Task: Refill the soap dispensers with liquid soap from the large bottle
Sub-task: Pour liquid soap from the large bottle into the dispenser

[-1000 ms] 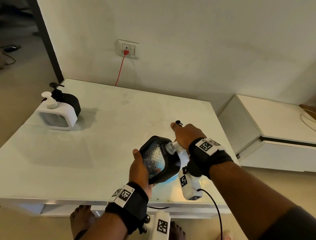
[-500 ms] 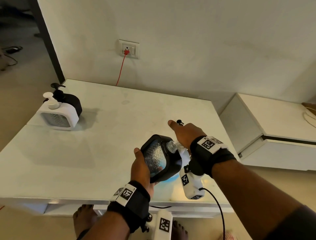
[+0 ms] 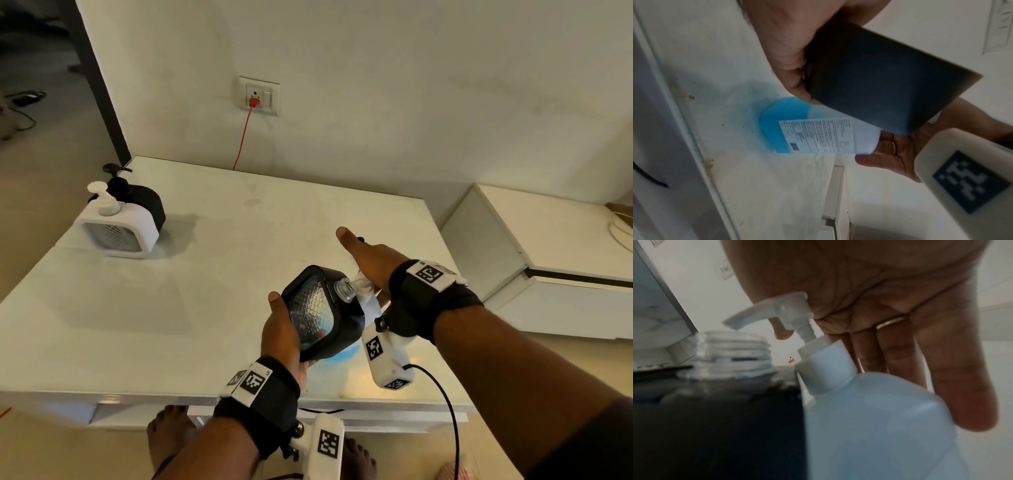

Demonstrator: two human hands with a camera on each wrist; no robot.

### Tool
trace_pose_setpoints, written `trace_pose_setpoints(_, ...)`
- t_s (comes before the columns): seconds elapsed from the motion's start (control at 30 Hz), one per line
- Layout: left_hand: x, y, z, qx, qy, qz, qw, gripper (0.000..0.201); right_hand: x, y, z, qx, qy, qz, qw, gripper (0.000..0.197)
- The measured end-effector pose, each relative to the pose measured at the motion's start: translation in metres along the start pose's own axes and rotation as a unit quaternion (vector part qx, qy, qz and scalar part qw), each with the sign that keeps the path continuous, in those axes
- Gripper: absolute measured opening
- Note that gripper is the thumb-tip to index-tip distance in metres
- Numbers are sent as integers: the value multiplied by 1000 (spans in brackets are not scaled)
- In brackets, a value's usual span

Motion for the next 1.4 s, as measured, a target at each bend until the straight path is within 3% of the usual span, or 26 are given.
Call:
trace_pose_setpoints(0.07,0,0,0,-5,3,3,1000,47,2,2,1,-16,-3,26,1000,66)
trace_pose_setpoints(0.13,0,2,0,0,3,7,1000,45,1,3,4,-16,-16,47,999,57)
trace_pose_setpoints(0.23,-1,2,0,7,3,7,1000,44,0,8,9,-18,-24,78,997,71)
trace_pose_setpoints(0.37,-2,3,-1,12,4,14,1000,44,-2,8,10,-29,-18,96,995,68)
trace_pose_setpoints(0.6,-1,3,1,7,2,4,1000,55,1,-1,-1,22,-5,13,1000,103)
trace_pose_setpoints(0.8,1,5,1,8,-2,12,1000,51,3,5,6,5,-17,57,998,73)
trace_pose_setpoints(1.03,0,4,0,5,4,11,1000,54,-5,11,12,-19,-21,107,994,56)
trace_pose_setpoints(1.27,0,2,2,11,-4,0,1000,53,-5,4,1,13,-7,28,999,87)
trace_pose_setpoints(1.4,-1,0,3,12,-2,1,1000,50,-4,5,-4,-3,1,21,1000,82)
Point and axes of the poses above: each hand's wrist, its own x-axis towards the middle knuckle, its own y-axis out of the back of the hand, z = x × y, the point moved 10 cm from there along x, towards the middle knuckle, and after that the axes turned 7 degrees about -x, right-handed, at the moved point
